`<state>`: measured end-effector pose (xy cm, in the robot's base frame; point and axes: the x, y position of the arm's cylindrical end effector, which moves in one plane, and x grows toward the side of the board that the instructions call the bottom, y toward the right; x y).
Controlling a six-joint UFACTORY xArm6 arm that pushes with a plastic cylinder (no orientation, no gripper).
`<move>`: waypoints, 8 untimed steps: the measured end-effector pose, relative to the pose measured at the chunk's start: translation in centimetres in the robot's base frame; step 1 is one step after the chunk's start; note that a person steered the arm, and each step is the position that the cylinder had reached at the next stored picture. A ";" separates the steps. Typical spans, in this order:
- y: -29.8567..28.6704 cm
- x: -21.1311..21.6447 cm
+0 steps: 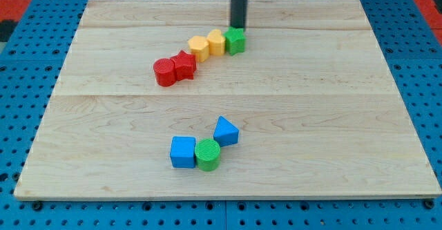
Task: Place the red blocks below the green star and yellow heart
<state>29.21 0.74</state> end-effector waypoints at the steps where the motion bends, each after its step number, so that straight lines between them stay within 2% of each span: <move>1: -1.9 1.2; 2: -2.3 1.1; 3: -5.5 -2.6; 4: -10.9 -0.1; 5: -16.4 4.9; 6: -21.3 7.9; 7: -19.6 10.8; 8: -13.2 11.5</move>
<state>40.72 -12.41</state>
